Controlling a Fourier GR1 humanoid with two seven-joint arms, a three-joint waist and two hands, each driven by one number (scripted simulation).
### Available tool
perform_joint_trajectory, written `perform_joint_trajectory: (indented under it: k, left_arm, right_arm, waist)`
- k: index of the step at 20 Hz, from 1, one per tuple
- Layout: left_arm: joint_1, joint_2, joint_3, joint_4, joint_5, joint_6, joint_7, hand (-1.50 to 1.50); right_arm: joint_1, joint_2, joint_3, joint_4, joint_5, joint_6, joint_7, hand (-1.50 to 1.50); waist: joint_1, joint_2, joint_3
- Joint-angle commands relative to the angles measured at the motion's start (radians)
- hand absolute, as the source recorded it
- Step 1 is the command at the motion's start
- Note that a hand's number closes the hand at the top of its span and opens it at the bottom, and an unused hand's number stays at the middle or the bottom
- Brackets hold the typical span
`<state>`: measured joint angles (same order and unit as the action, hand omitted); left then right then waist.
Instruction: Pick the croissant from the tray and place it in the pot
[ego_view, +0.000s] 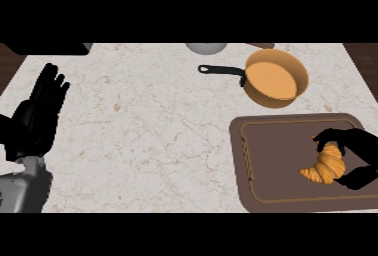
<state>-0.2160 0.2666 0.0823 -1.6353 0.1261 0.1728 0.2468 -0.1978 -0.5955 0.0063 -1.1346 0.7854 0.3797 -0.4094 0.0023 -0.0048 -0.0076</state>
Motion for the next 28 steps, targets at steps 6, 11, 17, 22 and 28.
perform_joint_trajectory:
  k: [6,11,17,22,28]
  left_arm:
    - [0.009,0.001,0.004,-0.024,0.005,-0.035,0.018,0.00]
    - [-0.005,-0.028,-0.028,0.012,-0.004,-0.039,-0.008,0.00]
    - [-0.023,-0.032,-0.025,0.044,-0.013,-0.038,-0.029,0.00]
    - [-0.013,-0.044,-0.036,0.037,-0.034,-0.015,-0.021,0.00]
    - [-0.012,-0.021,0.009,0.048,0.005,-0.044,-0.027,0.00]
  right_arm:
    - [-0.072,0.248,0.112,-0.170,0.066,0.020,0.254,1.50]
    - [-0.180,0.542,0.260,-0.218,0.149,0.034,0.530,1.50]
    - [-0.367,0.591,0.396,-0.309,0.011,-0.050,0.954,1.50]
    - [-0.460,0.594,0.431,-0.433,0.057,-0.354,1.190,1.50]
    - [-0.636,0.595,0.483,-0.472,0.223,-0.525,1.455,1.50]
  waist:
    - [0.013,0.000,0.005]
    - [0.063,0.002,0.000]
    - [0.055,0.000,0.005]
    - [0.037,-0.005,0.006]
    - [0.020,-0.001,0.006]
